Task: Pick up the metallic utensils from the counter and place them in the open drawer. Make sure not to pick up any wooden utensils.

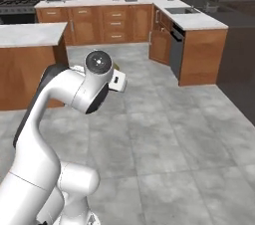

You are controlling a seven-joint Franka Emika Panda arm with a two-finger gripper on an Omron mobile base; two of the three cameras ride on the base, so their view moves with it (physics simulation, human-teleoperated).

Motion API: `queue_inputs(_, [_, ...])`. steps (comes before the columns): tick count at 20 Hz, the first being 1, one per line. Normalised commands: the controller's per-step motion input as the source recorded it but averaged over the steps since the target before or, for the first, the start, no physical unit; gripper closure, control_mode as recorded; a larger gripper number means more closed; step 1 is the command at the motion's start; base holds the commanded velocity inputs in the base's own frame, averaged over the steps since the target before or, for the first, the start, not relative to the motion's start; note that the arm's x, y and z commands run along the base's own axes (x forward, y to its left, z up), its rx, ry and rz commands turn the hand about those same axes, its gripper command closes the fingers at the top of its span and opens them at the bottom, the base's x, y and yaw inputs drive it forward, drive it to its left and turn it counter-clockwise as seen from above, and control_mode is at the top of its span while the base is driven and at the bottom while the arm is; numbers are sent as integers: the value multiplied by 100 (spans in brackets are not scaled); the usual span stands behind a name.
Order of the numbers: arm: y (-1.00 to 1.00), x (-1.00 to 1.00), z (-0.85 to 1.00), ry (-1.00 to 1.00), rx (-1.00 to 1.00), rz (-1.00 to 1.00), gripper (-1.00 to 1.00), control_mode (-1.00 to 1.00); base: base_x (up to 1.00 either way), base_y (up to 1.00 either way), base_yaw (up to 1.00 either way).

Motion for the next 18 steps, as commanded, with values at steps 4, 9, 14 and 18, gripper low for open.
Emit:
queue_inputs(4, [0, 0, 0, 0, 0, 0, 100, 100, 100, -1, 7])
queue_inputs(9, [0, 0, 0, 0, 0, 0, 100, 100, 100, -6, 6])
queue_inputs(14, [0, 0, 0, 0, 0, 0, 100, 100, 100, -9, 3])
queue_inputs(18, [0, 0, 0, 0, 0, 0, 100, 100, 100, -27, 0])
